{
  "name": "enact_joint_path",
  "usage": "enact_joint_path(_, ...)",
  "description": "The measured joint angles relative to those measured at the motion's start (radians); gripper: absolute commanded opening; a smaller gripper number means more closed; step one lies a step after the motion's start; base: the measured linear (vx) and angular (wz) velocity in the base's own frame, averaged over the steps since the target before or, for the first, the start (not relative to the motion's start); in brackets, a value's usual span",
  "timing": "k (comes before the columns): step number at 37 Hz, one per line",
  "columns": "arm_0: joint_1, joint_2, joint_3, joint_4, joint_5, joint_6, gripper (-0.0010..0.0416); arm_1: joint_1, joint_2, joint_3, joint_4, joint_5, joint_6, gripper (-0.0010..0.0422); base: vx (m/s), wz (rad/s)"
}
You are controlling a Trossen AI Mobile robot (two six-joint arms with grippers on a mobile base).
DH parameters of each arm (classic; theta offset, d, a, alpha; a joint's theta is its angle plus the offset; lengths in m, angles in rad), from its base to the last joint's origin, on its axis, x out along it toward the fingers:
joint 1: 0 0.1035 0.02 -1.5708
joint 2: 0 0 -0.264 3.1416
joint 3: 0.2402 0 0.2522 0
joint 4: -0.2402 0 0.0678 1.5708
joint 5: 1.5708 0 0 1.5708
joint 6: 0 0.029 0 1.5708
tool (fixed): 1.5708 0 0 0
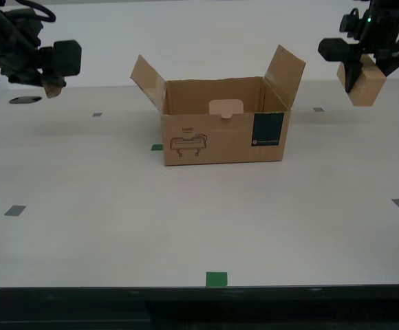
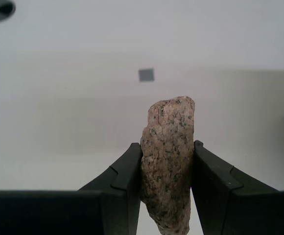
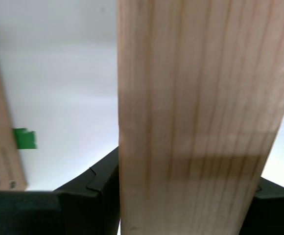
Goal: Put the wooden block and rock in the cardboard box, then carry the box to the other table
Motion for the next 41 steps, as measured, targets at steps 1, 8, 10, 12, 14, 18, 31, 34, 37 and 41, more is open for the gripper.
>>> enact_joint_path(1, 0.000, -0.015, 0.000, 0.000, -0.011, 0.000, 0.0000, -0.002, -0.014, 0.000, 0.000, 0.000, 0.000, -0.0001, 0.000, 0.000)
enact_joint_path(8, 0.000, -0.121, 0.000, 0.000, -0.133, 0.002, 0.0000, -0.022, -0.108, 0.002, -0.002, 0.000, 0.000, -0.0001, 0.000, 0.000)
enact_joint_path(10, 0.002, -0.149, 0.000, 0.000, -0.150, 0.004, 0.0000, -0.030, -0.130, 0.010, -0.010, 0.000, 0.000, -0.0001, 0.000, 0.000)
enact_joint_path(12, 0.003, -0.177, 0.000, 0.000, -0.153, 0.005, 0.0000, -0.040, -0.147, 0.026, -0.028, 0.003, 0.002, -0.0001, 0.000, 0.000)
enact_joint_path(14, 0.006, -0.204, 0.000, 0.000, -0.162, 0.005, 0.0000, -0.054, -0.161, 0.045, -0.045, 0.010, 0.005, -0.0001, 0.000, 0.000)
enact_joint_path(18, 0.009, -0.255, 0.000, 0.004, -0.248, 0.005, 0.0000, -0.092, -0.174, 0.098, -0.092, 0.027, 0.010, -0.0001, 0.000, 0.000)
enact_joint_path(31, 0.041, -0.372, 0.000, 0.032, -0.401, 0.008, 0.0000, -0.280, -0.162, 0.301, -0.161, 0.031, 0.029, -0.0001, 0.000, 0.000)
enact_joint_path(34, 0.048, -0.386, 0.000, 0.047, -0.438, 0.008, 0.0000, -0.315, -0.152, 0.329, -0.159, 0.031, 0.033, -0.0001, 0.000, 0.000)
enact_joint_path(37, 0.058, -0.396, 0.000, 0.061, -0.455, 0.008, 0.0000, -0.341, -0.147, 0.342, -0.158, 0.031, 0.035, -0.0001, 0.000, 0.000)
enact_joint_path(41, 0.078, -0.400, 0.000, 0.081, -0.459, 0.008, 0.0000, -0.364, -0.147, 0.341, -0.158, 0.034, 0.043, -0.0001, 0.000, 0.000)
